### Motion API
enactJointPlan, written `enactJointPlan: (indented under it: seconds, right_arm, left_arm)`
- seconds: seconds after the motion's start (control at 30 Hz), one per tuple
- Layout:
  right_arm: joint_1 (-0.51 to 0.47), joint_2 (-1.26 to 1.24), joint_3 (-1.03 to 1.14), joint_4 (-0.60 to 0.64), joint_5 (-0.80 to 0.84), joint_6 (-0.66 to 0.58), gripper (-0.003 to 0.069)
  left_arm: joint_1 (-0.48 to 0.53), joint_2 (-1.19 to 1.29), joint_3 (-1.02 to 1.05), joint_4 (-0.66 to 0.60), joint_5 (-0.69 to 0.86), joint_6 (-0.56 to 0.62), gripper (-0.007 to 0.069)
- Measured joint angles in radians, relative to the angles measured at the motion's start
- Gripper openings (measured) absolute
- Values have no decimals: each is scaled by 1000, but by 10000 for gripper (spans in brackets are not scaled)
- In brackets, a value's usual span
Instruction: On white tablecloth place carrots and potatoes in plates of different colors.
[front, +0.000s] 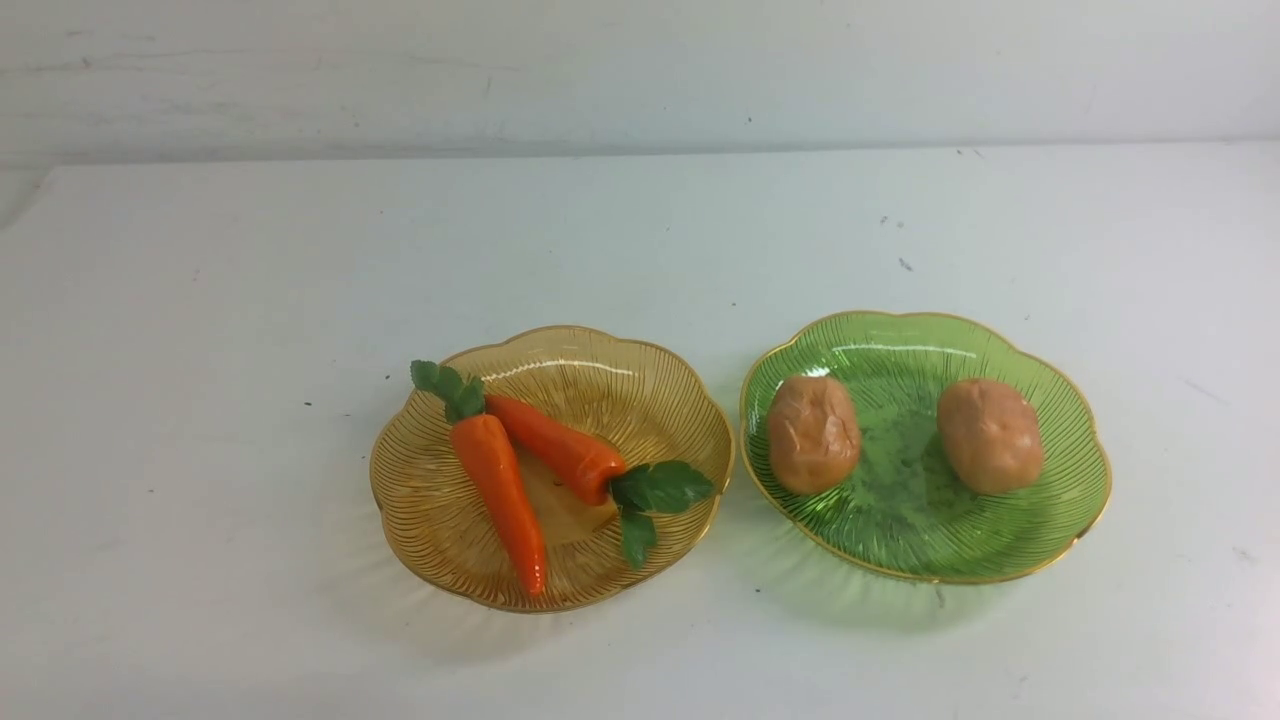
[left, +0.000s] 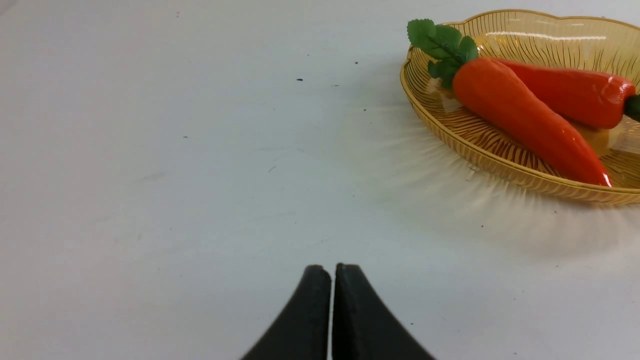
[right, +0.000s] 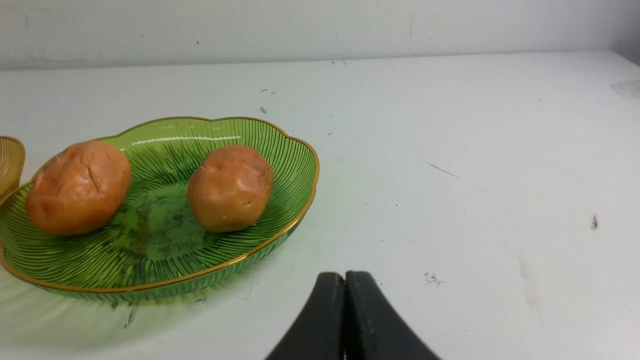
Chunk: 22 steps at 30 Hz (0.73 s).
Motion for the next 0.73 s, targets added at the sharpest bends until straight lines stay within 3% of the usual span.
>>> enactJointPlan:
  seconds: [0.73]
  right_arm:
    - [0,0,0,0,0,-16,-15]
  left_arm:
    - [0,0,0,0,0,1,-3]
